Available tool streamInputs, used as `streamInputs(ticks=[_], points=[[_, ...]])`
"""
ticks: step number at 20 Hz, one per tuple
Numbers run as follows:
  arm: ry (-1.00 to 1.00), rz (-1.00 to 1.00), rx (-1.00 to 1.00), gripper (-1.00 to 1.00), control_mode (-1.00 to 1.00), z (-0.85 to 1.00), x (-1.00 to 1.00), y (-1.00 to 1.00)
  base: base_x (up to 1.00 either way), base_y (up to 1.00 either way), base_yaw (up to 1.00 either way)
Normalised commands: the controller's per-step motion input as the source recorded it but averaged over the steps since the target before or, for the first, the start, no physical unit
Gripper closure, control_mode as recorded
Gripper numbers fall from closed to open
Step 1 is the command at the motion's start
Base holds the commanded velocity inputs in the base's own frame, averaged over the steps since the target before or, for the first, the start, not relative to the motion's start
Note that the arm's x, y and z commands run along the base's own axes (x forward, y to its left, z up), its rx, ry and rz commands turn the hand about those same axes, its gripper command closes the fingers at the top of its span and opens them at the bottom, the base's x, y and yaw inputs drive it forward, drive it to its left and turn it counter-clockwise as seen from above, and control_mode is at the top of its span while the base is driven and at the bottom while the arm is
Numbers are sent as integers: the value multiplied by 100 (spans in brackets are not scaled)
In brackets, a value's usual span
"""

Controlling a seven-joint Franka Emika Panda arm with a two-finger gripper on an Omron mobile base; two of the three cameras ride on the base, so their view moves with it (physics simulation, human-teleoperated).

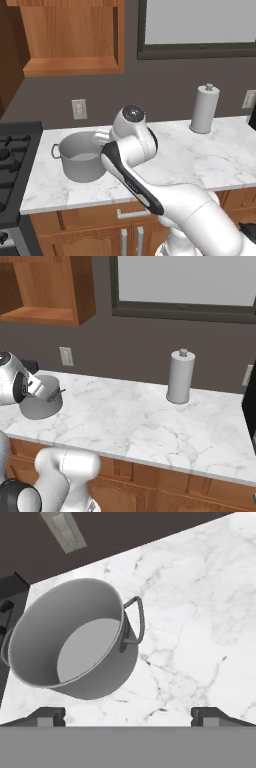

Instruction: Pick the kettle from the cabinet and place it on a stove burner. Then pick the pot from the counter and place it on another stove burner. Finally, turn both burners on.

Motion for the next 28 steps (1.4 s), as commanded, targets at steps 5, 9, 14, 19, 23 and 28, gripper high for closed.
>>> streamInputs(ticks=[5, 9, 14, 19, 23, 28], points=[[5, 0, 1, -100, -100, -22, 28, 13, 0, 0, 0], [0, 0, 1, -100, -100, -19, 21, 12, 0, 0, 0], [0, 0, 0, -100, -100, -19, 14, 10, 0, 0, 0], [0, 0, 0, -100, -100, -22, 11, 9, 0, 0, 0], [0, 0, 0, -100, -100, -21, 11, 4, 0, 0, 0], [0, 0, 0, -100, -100, -16, 13, 3, 0, 0, 0]])
